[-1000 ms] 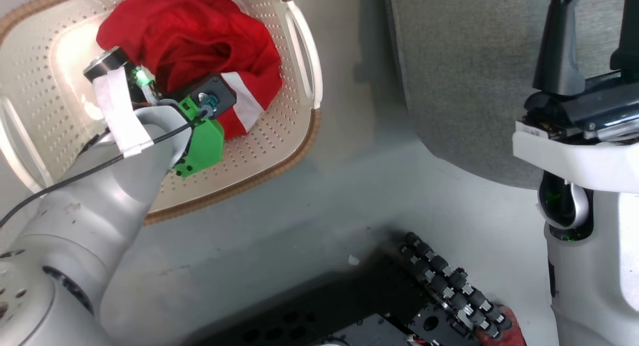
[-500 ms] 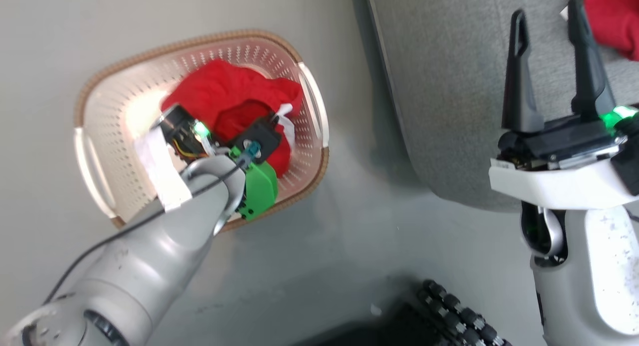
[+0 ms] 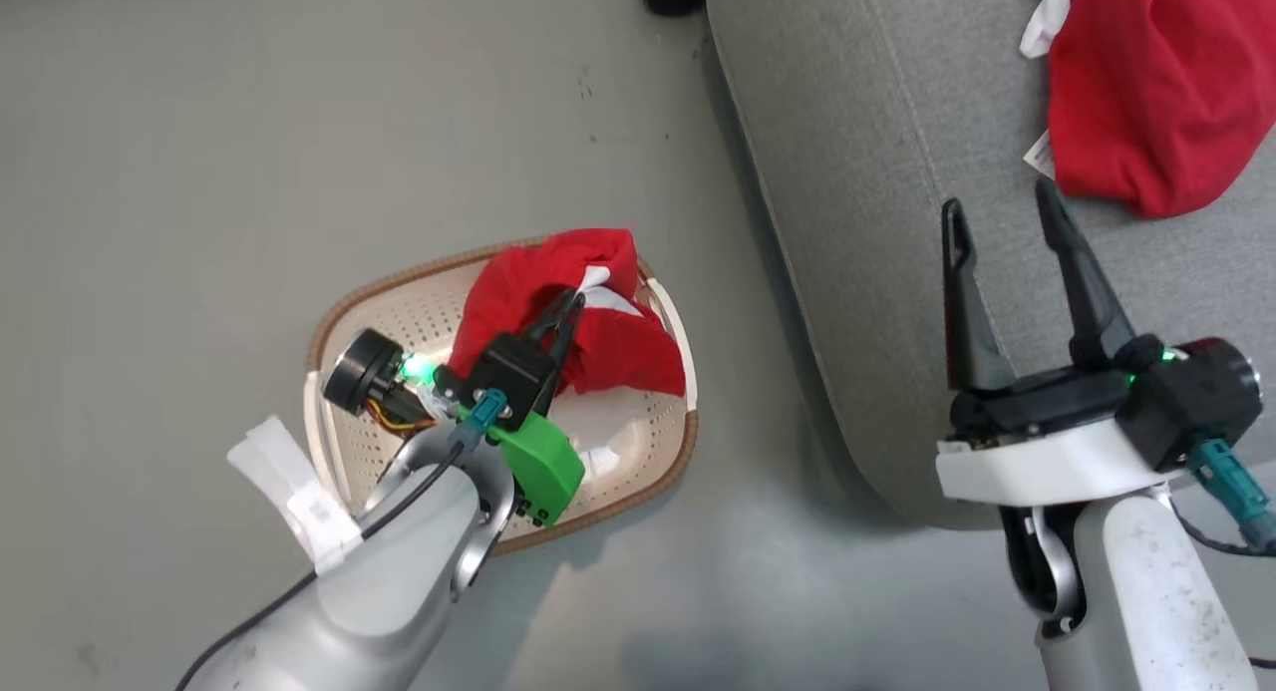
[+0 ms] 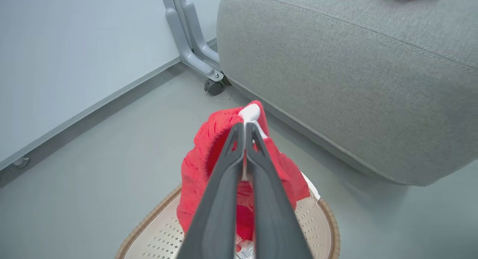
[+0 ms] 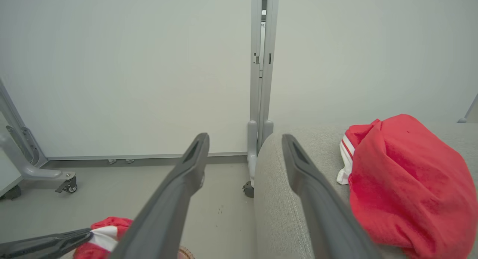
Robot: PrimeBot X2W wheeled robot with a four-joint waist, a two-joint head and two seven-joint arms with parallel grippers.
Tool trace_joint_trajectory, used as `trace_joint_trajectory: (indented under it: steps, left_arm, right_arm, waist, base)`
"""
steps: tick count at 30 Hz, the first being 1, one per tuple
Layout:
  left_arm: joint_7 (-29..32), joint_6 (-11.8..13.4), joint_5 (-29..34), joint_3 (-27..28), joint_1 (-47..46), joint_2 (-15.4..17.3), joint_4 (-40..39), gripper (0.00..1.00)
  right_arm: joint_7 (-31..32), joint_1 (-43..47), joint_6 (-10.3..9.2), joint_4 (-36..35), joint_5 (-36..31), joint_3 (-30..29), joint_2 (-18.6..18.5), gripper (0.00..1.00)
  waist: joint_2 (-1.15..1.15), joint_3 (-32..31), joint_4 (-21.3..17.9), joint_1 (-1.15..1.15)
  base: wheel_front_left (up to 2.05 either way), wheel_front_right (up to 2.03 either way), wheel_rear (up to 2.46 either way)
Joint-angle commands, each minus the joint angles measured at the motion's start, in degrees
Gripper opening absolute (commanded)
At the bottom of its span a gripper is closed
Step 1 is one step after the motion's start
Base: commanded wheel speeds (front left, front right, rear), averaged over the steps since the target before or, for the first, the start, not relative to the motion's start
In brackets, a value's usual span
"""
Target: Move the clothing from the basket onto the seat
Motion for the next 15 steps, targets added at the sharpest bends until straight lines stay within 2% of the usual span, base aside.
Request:
trace_joint_trajectory:
  steps: [1,7,15]
  left_arm:
    - [-0.2,0.4,0.8,1.1,2.3,0.0,-1.3,0.00]
    - [-0.2,0.2,3.6,6.9,8.9,-0.9,-7.1,0.00]
    - [-0.2,-0.7,7.1,12.0,14.3,-2.4,-13.0,0.00]
  right_arm:
    - [-0.2,1.7,-0.06,0.7,0.2,0.2,-0.2,1.00]
    - [-0.2,6.3,-0.06,3.1,2.5,-0.2,-0.2,1.00]
    - [-0.2,11.3,-0.06,5.1,0.1,1.4,-0.2,1.00]
  waist:
    - [0.00,-9.7,2.2,0.01]
    - [0.00,-16.5,2.6,0.01]
    - [0.00,-21.9,3.8,0.01]
  base:
    - [0.00,0.00,0.00]
    - [0.00,0.00,0.00]
    - [0.00,0.00,0.00]
